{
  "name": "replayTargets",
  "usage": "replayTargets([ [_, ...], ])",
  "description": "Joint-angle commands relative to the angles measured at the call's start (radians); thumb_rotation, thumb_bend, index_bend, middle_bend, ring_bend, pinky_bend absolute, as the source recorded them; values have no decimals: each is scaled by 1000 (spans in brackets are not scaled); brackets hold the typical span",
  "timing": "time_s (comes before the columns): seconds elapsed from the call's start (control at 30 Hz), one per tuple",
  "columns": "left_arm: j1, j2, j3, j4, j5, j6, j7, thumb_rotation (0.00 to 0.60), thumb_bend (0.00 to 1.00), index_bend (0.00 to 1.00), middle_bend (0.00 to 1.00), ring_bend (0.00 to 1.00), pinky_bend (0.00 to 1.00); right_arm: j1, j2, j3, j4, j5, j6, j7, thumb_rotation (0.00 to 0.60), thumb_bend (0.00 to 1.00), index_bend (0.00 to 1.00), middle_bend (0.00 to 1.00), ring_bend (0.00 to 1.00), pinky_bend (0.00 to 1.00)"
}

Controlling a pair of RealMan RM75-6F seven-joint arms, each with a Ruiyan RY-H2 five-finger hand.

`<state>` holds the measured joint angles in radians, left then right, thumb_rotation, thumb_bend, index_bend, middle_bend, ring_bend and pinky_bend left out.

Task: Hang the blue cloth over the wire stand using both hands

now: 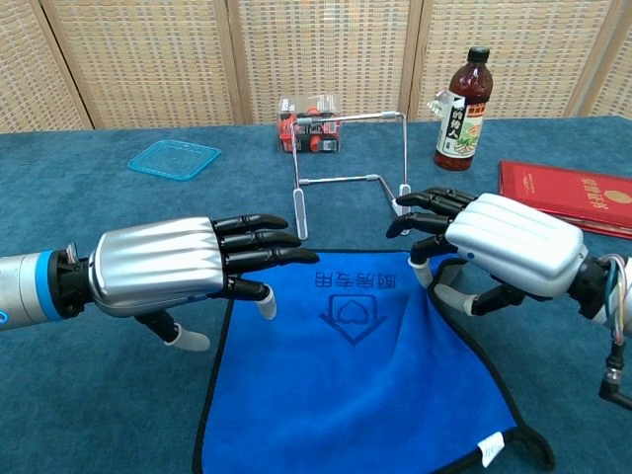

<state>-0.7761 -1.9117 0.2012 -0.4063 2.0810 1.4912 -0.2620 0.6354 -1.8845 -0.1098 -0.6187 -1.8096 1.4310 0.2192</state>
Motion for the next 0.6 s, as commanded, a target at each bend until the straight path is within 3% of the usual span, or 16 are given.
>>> replayTargets([
  [0.03, 1, -12, 12, 11, -11, -9, -2, 600, 151, 371, 0, 0, 0, 1, 0, -1, 1, -1, 1, 3, 600, 518, 616, 217, 49, 84],
  [0.6, -38, -56, 41, 48, -61, -40, -3, 600, 147, 385, 0, 0, 0, 4, -1, -1, -5, 0, 2, 7, 600, 520, 616, 217, 49, 84],
])
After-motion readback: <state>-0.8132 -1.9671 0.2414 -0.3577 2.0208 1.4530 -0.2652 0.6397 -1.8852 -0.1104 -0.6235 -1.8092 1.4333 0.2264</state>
